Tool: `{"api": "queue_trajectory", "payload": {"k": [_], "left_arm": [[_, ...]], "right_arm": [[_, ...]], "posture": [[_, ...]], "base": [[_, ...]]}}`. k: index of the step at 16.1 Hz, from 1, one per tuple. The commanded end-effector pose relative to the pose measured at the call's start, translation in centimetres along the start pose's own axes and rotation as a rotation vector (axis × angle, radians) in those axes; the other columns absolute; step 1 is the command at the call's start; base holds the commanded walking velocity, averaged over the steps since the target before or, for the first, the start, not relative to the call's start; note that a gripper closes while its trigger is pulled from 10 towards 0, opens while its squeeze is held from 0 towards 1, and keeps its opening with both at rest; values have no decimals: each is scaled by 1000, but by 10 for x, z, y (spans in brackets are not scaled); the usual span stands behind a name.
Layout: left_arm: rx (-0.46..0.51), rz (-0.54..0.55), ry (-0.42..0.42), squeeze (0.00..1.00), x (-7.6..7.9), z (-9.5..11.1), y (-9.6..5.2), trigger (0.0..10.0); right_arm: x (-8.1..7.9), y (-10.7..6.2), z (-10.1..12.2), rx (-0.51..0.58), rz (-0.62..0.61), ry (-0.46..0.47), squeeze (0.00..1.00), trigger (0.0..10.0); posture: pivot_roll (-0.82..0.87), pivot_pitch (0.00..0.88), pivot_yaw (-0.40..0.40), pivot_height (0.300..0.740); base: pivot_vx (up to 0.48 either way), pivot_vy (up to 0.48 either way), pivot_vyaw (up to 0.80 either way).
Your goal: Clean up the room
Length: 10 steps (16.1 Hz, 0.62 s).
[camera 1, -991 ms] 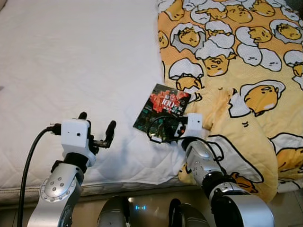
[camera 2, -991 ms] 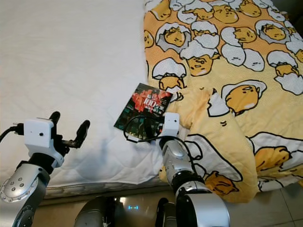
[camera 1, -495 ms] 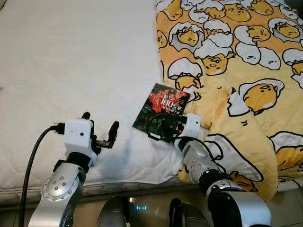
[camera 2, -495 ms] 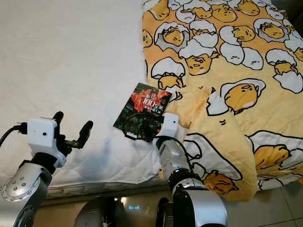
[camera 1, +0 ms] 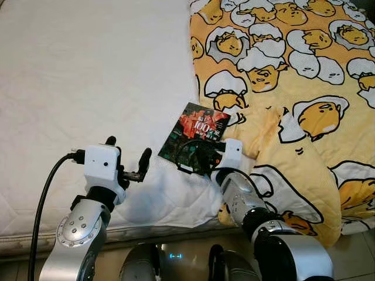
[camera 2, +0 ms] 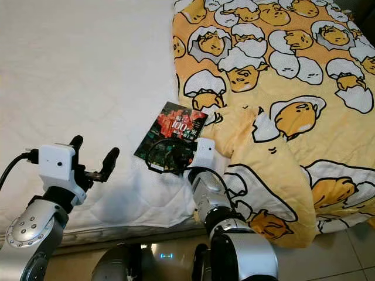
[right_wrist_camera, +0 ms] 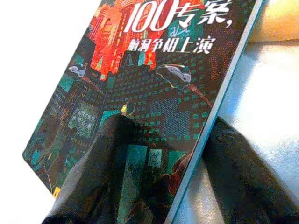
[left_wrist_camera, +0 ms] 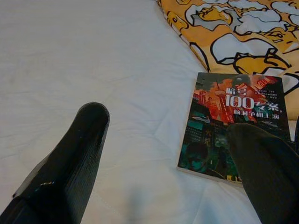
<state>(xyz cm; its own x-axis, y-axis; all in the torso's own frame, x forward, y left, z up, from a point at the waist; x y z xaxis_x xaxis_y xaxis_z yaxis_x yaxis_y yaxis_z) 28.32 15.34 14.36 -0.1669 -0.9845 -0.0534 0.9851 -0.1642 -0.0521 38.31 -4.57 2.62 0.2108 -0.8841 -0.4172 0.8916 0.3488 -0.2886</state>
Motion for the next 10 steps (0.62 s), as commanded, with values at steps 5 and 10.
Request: {"api": "queue_trajectory", "payload": {"k": [5,10], "left_arm": [[-28,-8,-27,0,6,-11,10,10000],[-34,-6,-48,0,8,-19,23,10000]], "right_arm": [[-22,2,-4,-3,84,20,0,0],[-8,0,22,103,72,-49,0,0]], "posture": [[203,237,-33,740],[145,189,-40,740]], "base": [[0,0,0],[0,0,0]]}}
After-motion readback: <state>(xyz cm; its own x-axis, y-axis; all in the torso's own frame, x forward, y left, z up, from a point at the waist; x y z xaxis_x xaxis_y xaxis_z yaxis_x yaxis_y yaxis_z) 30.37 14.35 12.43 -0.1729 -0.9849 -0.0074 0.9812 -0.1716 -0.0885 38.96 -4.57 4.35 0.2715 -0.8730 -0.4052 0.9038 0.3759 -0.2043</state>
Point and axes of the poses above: a point about 5 cm out from each wrist's last joint towards the gripper, its own y axis pointing out of the wrist towards the gripper, its own z axis along the axis of the wrist's last joint, x = y × z, the point moved 6 cm from there along y, pointing out of the wrist towards the gripper, and after that the axes turned 1 degree about -y, right-handed, at the moved point
